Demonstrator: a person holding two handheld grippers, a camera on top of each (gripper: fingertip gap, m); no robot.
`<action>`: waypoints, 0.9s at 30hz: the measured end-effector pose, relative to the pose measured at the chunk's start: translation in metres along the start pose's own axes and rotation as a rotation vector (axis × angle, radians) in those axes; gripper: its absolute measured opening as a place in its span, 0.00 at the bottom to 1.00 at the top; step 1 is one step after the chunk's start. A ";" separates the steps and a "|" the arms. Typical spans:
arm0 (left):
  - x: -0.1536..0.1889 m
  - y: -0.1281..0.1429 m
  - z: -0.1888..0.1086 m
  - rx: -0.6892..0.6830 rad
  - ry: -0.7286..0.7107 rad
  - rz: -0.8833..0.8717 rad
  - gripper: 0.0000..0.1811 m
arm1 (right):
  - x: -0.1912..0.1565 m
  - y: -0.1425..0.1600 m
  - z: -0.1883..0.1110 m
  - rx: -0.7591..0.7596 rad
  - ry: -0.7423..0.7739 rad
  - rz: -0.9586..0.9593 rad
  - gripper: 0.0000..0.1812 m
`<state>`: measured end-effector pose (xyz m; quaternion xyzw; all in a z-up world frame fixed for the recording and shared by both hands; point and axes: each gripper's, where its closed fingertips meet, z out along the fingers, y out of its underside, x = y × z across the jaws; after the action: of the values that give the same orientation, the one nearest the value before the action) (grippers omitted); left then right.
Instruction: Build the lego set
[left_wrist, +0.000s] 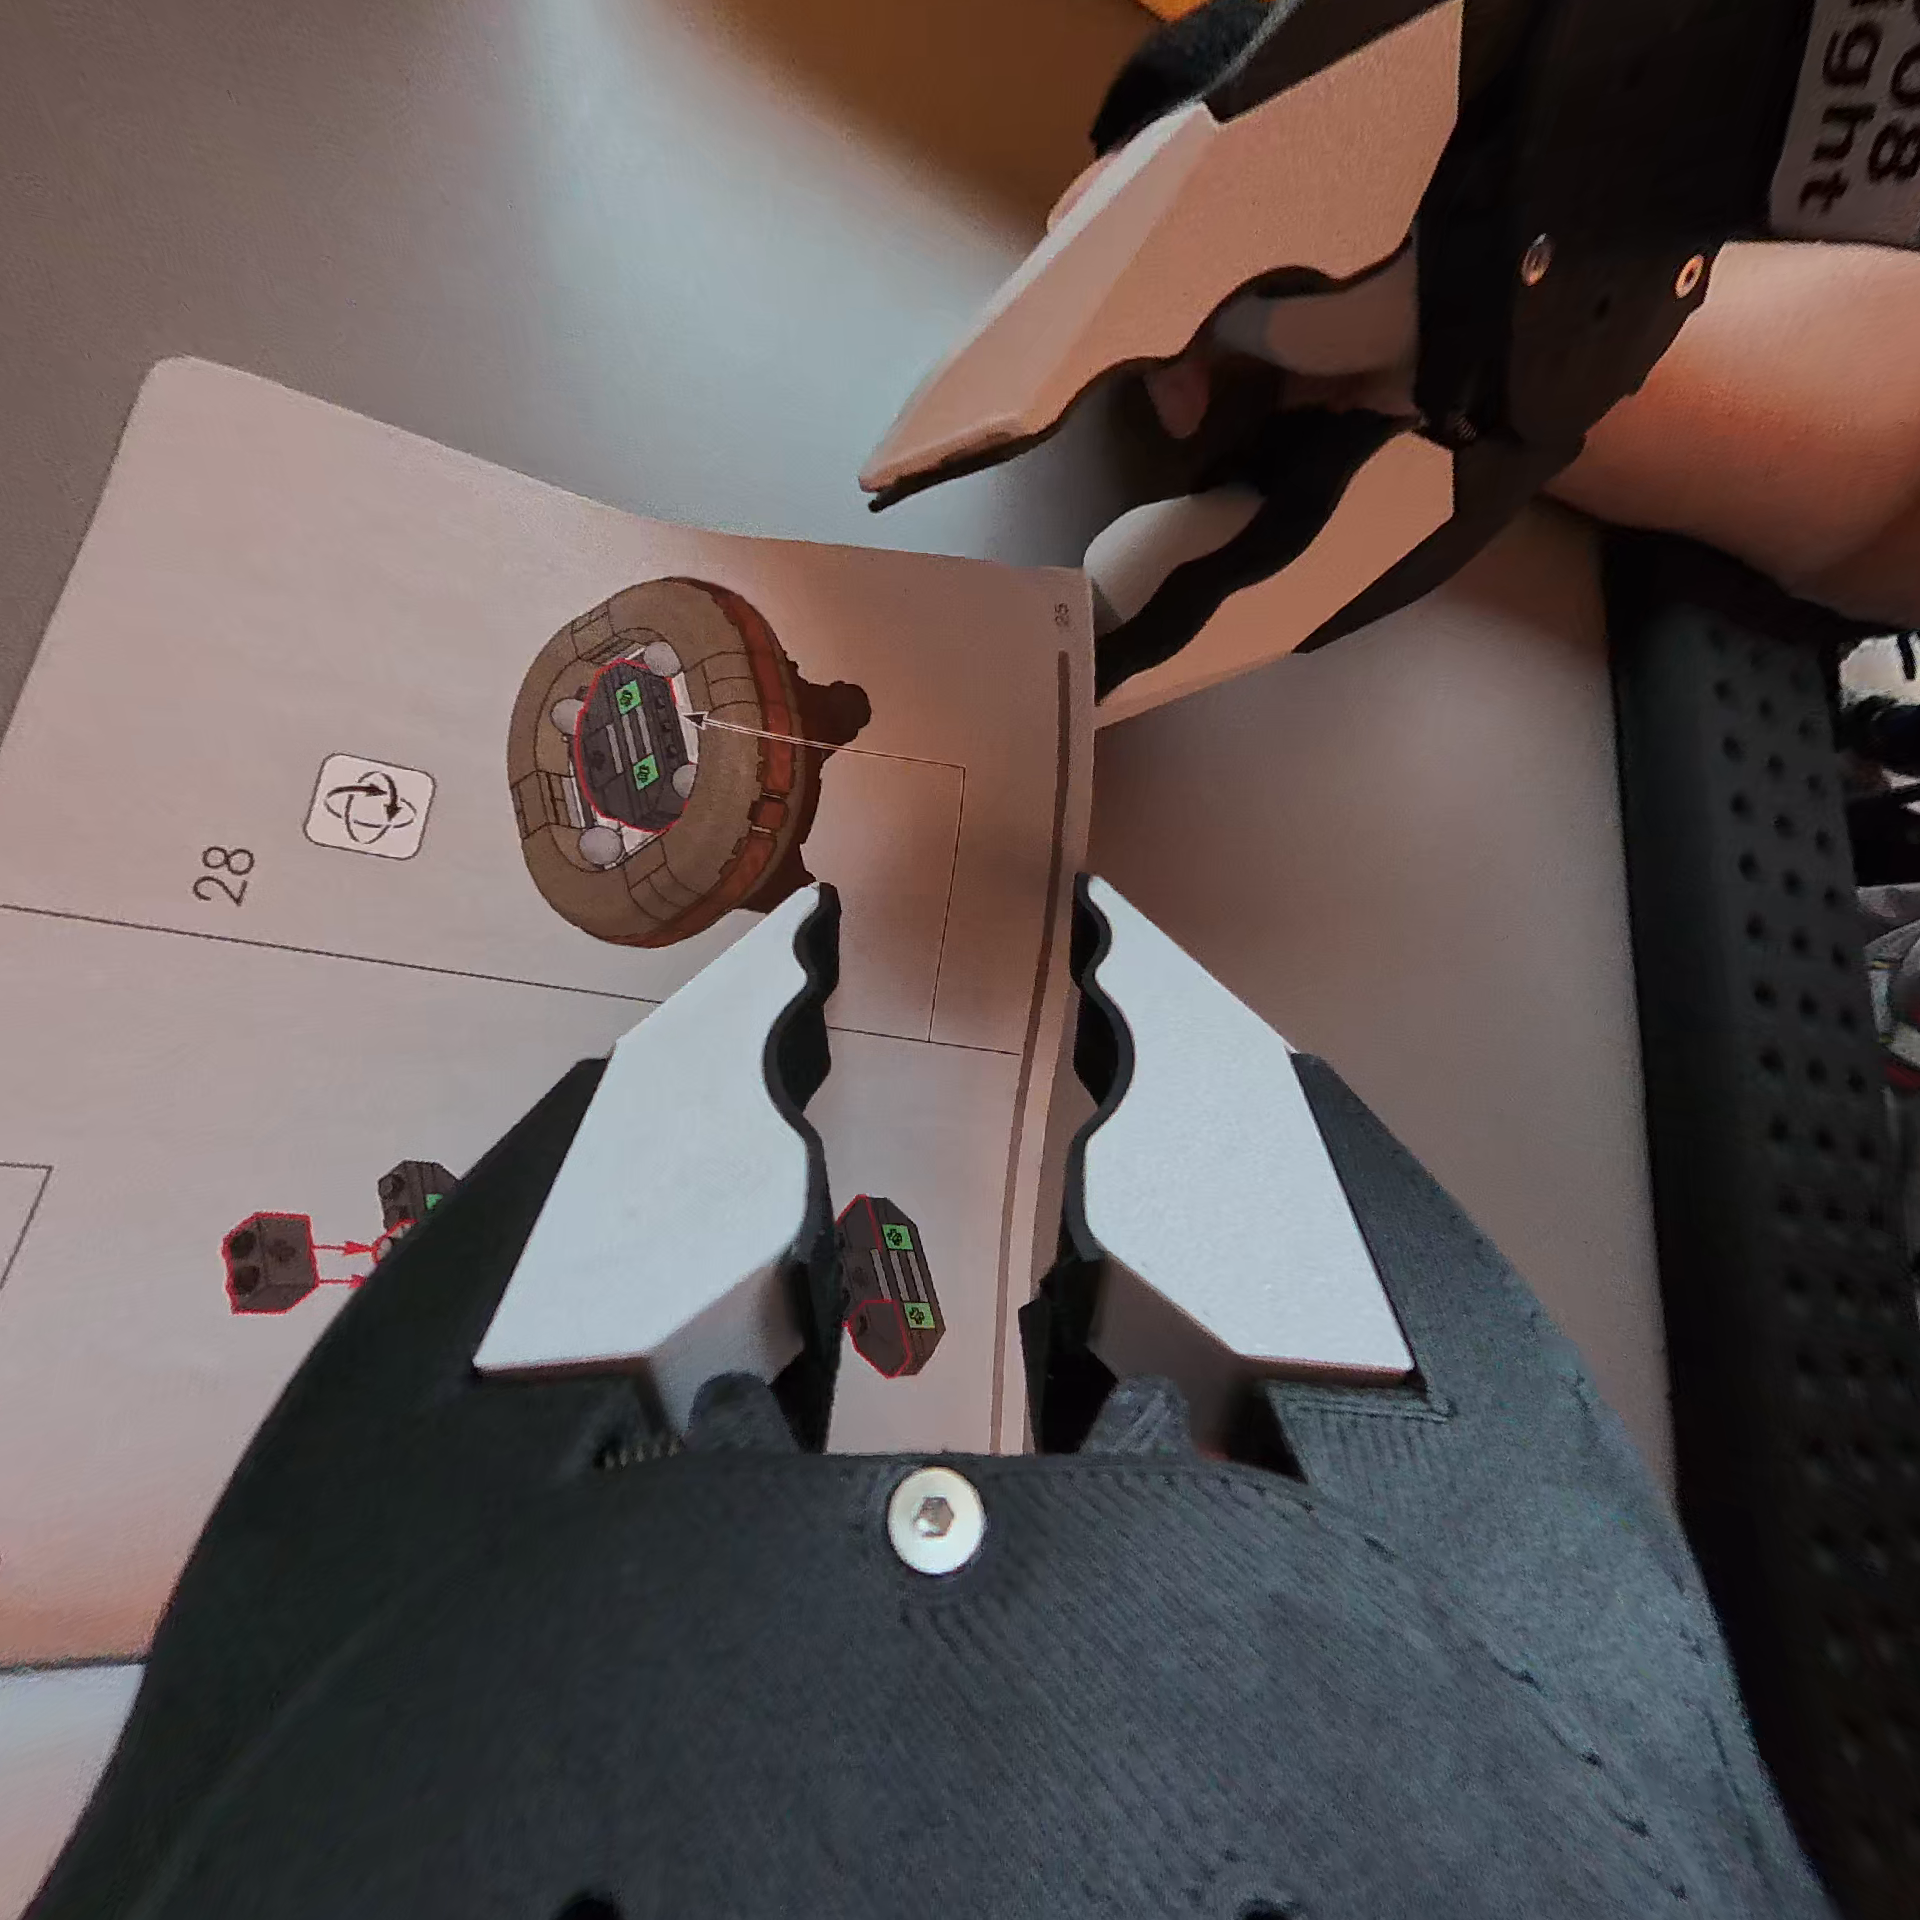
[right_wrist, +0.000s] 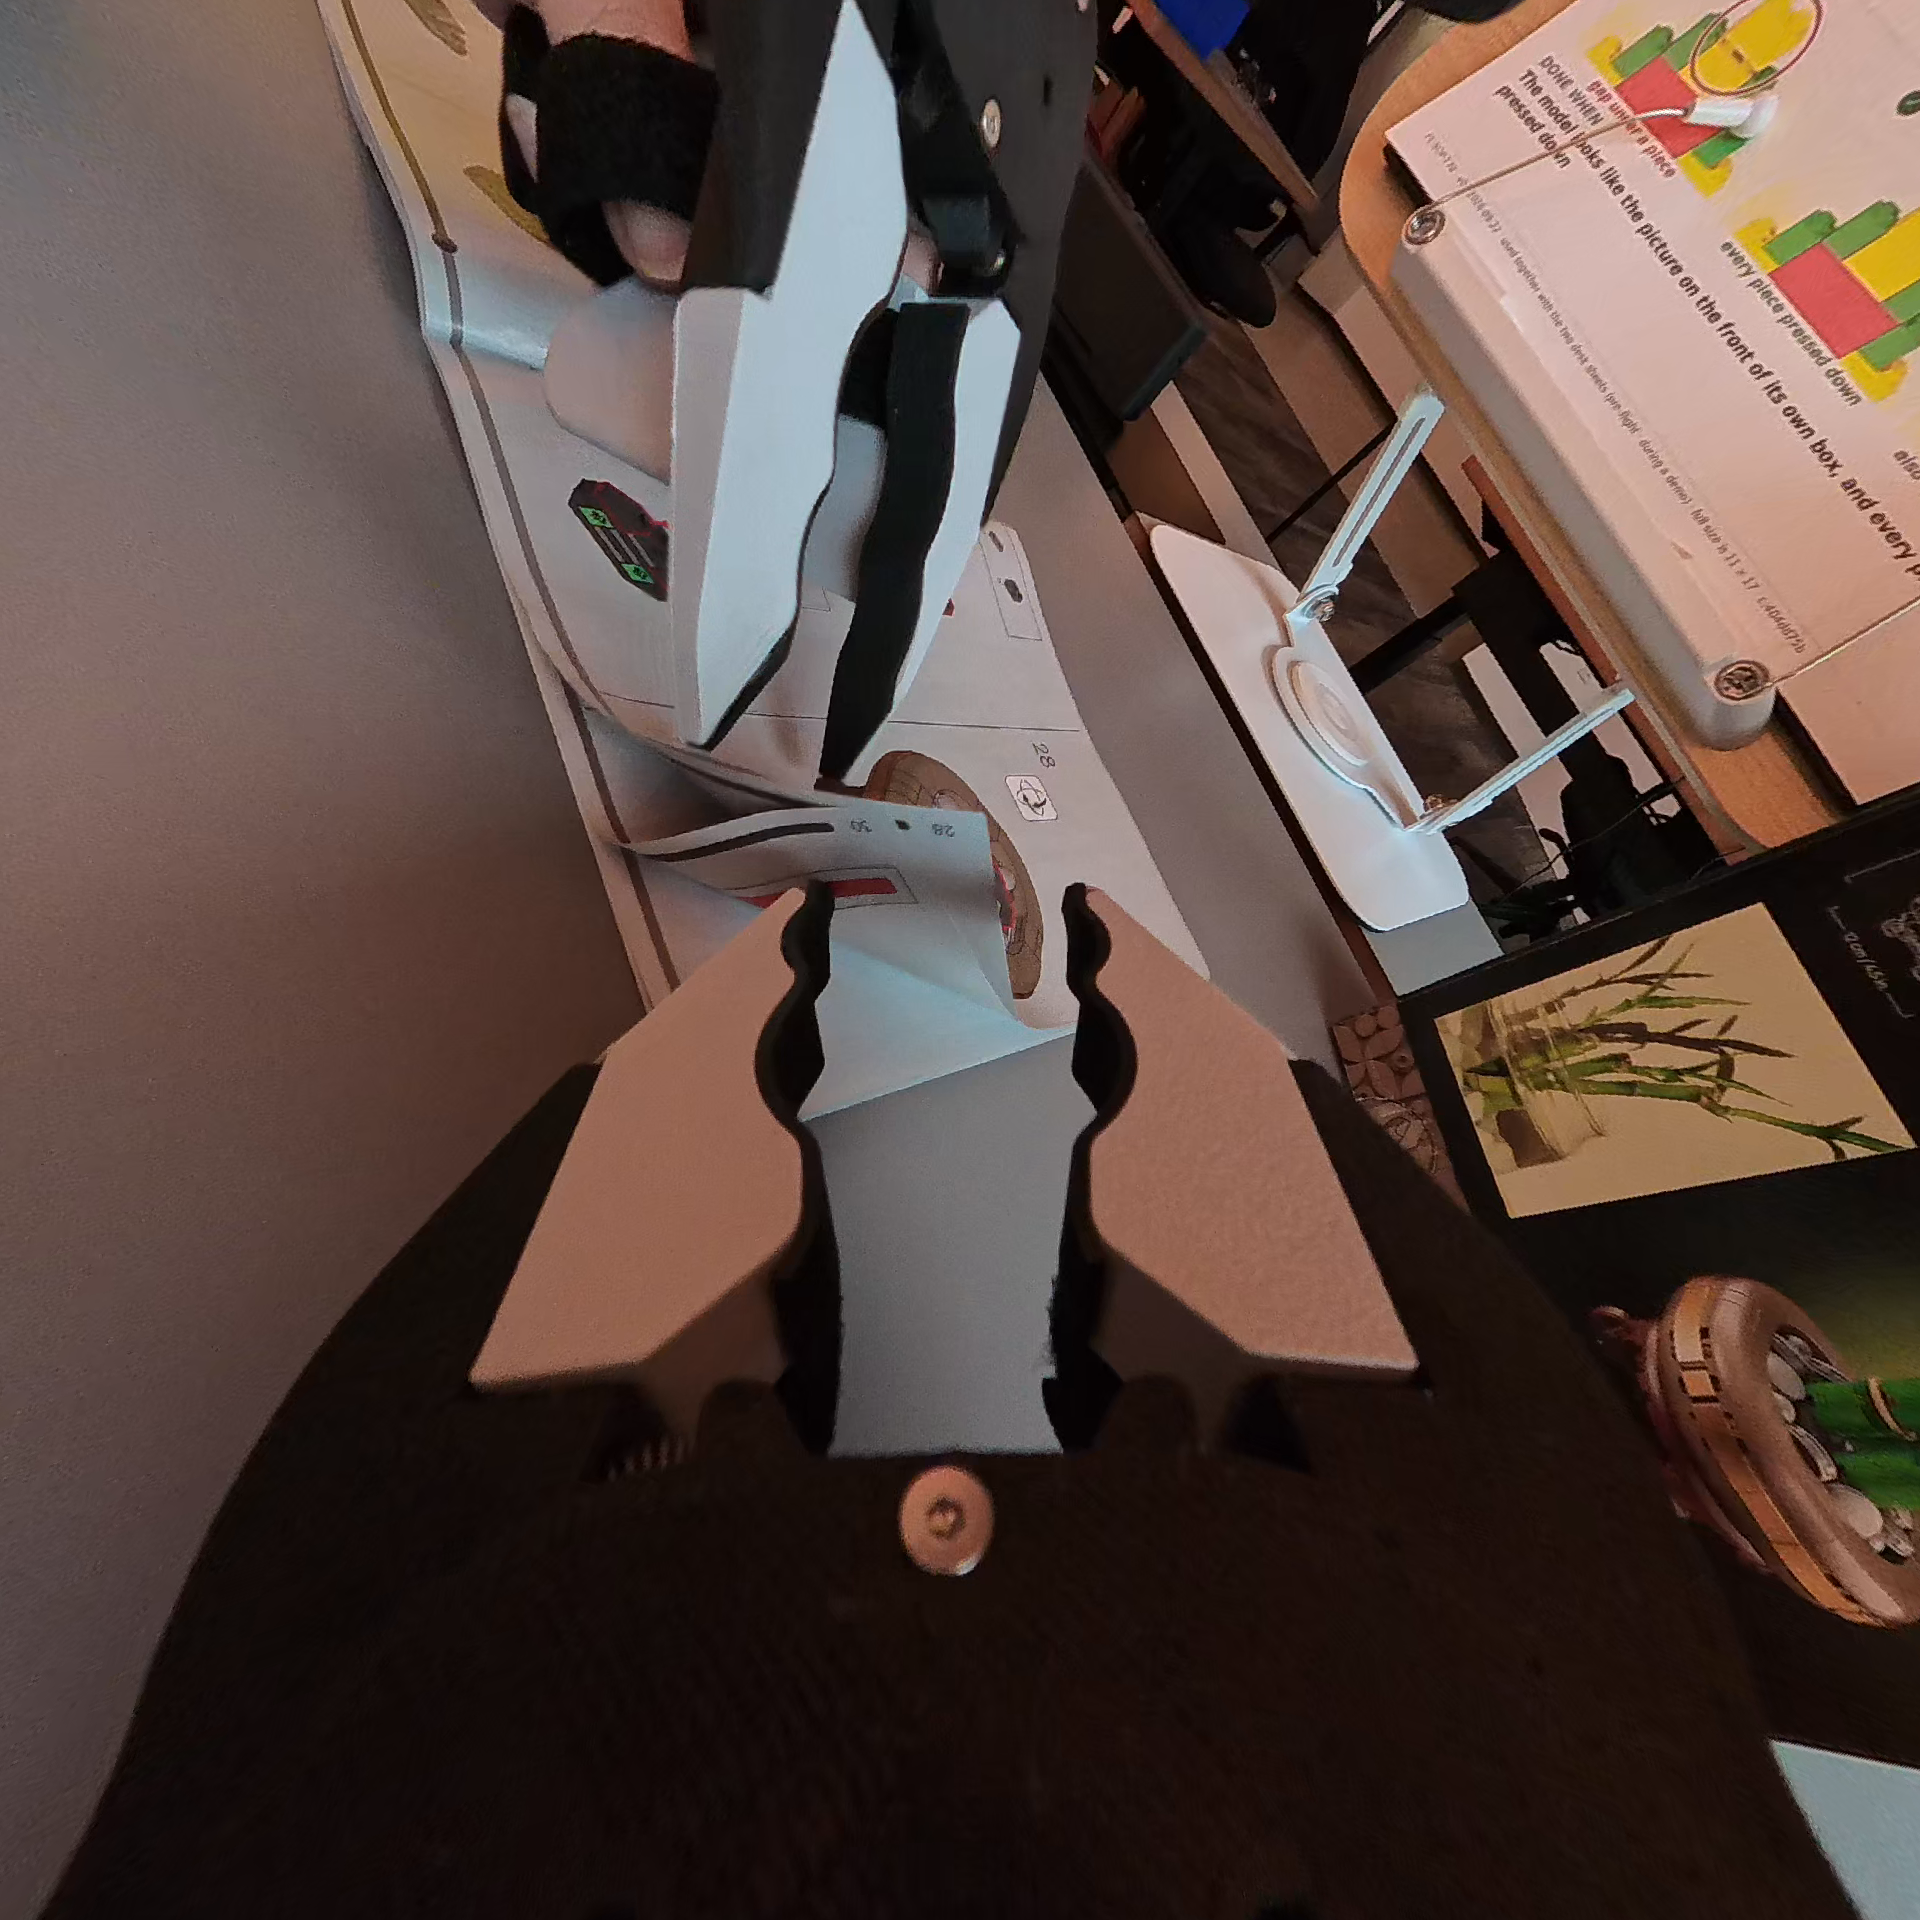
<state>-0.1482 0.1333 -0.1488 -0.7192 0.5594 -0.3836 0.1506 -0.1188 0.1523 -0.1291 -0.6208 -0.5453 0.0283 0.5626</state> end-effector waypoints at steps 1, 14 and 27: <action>0.000 0.000 -0.001 0.006 0.004 -0.008 0.23 | 0.000 0.000 0.000 0.000 -0.001 0.003 0.25; 0.007 0.001 0.002 0.025 0.041 -0.012 0.22 | -0.001 0.001 0.000 0.000 -0.013 0.016 0.25; -0.002 0.000 0.004 0.011 -0.010 0.009 0.23 | -0.001 0.001 0.000 -0.001 -0.017 0.020 0.25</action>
<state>-0.1455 0.1338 -0.1521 -0.7178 0.5598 -0.3823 0.1589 -0.1184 0.1522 -0.1305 -0.6265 -0.5436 0.0388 0.5572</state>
